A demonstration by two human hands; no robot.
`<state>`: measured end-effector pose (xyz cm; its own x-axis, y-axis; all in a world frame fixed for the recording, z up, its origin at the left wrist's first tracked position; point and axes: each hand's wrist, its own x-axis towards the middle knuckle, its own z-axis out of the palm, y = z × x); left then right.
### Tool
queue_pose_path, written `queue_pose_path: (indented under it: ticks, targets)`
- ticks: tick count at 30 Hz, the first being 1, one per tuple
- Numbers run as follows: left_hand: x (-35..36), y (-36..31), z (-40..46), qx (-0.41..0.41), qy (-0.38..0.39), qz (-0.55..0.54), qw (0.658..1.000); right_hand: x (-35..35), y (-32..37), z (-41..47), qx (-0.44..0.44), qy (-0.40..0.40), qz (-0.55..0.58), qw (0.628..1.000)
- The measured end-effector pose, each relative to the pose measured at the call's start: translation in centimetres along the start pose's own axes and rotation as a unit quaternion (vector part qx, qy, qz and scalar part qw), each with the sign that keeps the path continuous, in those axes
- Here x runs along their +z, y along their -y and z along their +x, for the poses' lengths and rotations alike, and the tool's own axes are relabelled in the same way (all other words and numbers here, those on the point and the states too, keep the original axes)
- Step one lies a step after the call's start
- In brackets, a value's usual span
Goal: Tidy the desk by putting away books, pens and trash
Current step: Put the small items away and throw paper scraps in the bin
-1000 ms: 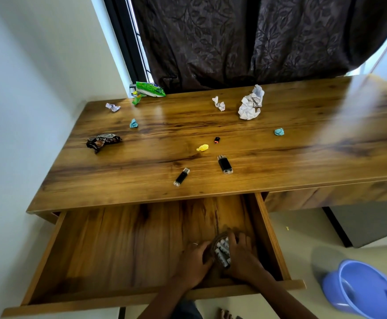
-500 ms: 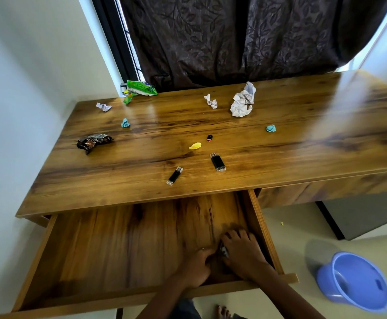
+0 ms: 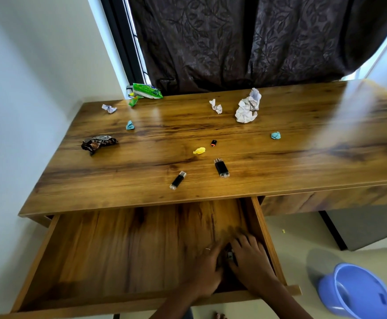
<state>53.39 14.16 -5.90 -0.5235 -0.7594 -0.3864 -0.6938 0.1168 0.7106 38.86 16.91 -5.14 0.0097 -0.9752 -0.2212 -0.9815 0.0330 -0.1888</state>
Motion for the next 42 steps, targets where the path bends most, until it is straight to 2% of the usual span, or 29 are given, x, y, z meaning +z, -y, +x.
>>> queue_pose_path:
  ticks: [2, 5, 7, 9, 14, 17, 21, 23, 25, 27, 30, 32, 33, 36, 37, 40, 42]
  targets:
    - [-0.3, -0.3, -0.3, 0.021, -0.060, -0.073, 0.995, -1.0, 0.5, 0.2, -0.017, -0.058, 0.057, 0.997]
    - [-0.9, -0.4, -0.8, 0.041, -0.163, -0.160, 0.973, -3.4, 1.4, 1.4, -0.041, -0.188, 0.125, 0.973]
    - [-1.4, -0.2, -1.1, 0.025, -0.185, -0.206, 0.961, -5.3, 1.7, 3.2, -0.045, -0.269, 0.143, 0.951]
    - [-1.8, 0.1, -1.3, -0.001, -0.190, -0.247, 0.950, -7.2, 1.9, 5.8, -0.043, -0.293, 0.153, 0.943]
    - [-3.5, 1.1, -1.6, -0.092, -0.183, -0.382, 0.901, -9.5, 1.7, 13.3, 0.033, -0.231, 0.197, 0.952]
    - [-4.3, 1.3, -1.9, -0.137, -0.168, -0.412, 0.885, -9.3, 1.8, 16.2, 0.080, -0.194, 0.255, 0.944]
    - [-4.5, 1.2, -2.2, -0.151, -0.149, -0.403, 0.890, -8.1, 1.6, 17.0, 0.104, -0.237, 0.274, 0.926]
    - [-4.7, 1.1, -2.1, -0.163, -0.133, -0.425, 0.880, -7.8, 1.8, 16.5, 0.105, -0.258, 0.318, 0.906]
    - [-5.0, 0.8, -1.8, -0.191, -0.110, -0.477, 0.851, -7.7, 2.5, 15.0, 0.107, -0.266, 0.376, 0.881]
    - [-5.5, 0.1, -1.4, -0.213, -0.094, -0.543, 0.807, -7.3, 4.0, 12.7, 0.072, -0.253, 0.427, 0.865]
    - [-7.0, -0.3, -0.8, -0.179, -0.121, -0.677, 0.704, -6.5, 7.5, 8.1, -0.053, -0.151, 0.467, 0.870]
    - [-8.4, -0.2, -0.7, -0.122, -0.140, -0.748, 0.637, -6.2, 9.4, 6.5, -0.079, -0.101, 0.447, 0.886]
    - [-9.2, -0.2, -0.7, -0.106, -0.152, -0.766, 0.616, -6.2, 10.0, 6.3, -0.084, -0.096, 0.444, 0.887]
    - [-10.4, 0.2, -0.4, -0.127, -0.203, -0.762, 0.601, -7.4, 10.4, 7.7, -0.108, -0.114, 0.460, 0.874]
    - [-10.6, 0.3, -0.4, -0.140, -0.213, -0.760, 0.598, -7.9, 10.3, 8.6, -0.115, -0.133, 0.438, 0.882]
    - [-11.0, 0.7, -0.7, -0.163, -0.221, -0.764, 0.584, -8.4, 9.8, 12.4, -0.112, -0.158, 0.299, 0.934]
    - [-11.1, 1.0, -1.1, -0.164, -0.219, -0.770, 0.576, -8.4, 9.8, 14.8, -0.095, -0.122, 0.225, 0.962]
